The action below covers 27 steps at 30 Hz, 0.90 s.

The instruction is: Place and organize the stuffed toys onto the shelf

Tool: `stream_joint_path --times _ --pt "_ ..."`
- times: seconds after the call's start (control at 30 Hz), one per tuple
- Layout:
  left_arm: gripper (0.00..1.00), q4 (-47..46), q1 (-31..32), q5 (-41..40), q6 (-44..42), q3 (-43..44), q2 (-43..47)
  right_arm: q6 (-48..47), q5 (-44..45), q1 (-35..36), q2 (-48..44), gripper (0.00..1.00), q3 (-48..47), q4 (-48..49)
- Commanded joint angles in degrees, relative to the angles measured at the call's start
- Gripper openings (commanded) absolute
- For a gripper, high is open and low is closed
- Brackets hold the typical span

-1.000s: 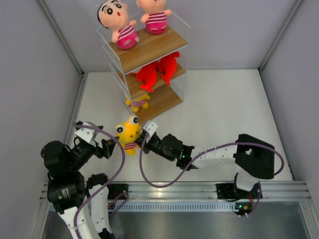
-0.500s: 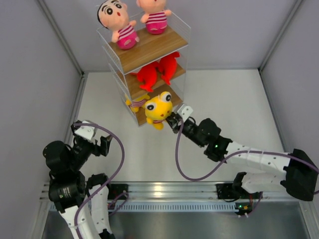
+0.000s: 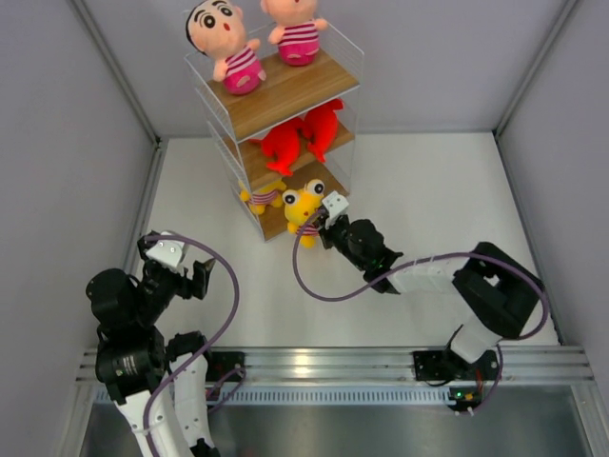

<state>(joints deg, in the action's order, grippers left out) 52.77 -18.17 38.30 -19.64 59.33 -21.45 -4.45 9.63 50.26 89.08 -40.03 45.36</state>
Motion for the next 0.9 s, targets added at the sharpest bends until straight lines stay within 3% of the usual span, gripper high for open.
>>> stream_joint_path --times 0.0,0.43,0.87 --pt "0.78 -1.3 0.8 -1.4 -1.3 0.4 0.5 3.8 10.7 0.2 4.9 0.00 -3.6 12.6" --pt "0.78 -1.4 2.4 -5.2 -5.2 -2.9 1.8 0.9 23.9 0.0 19.7 0.00 -18.2 13.0" --pt "0.79 -1.4 4.1 -7.9 -7.9 -4.6 2.4 3.8 26.1 -2.9 26.8 0.00 -25.7 11.2"
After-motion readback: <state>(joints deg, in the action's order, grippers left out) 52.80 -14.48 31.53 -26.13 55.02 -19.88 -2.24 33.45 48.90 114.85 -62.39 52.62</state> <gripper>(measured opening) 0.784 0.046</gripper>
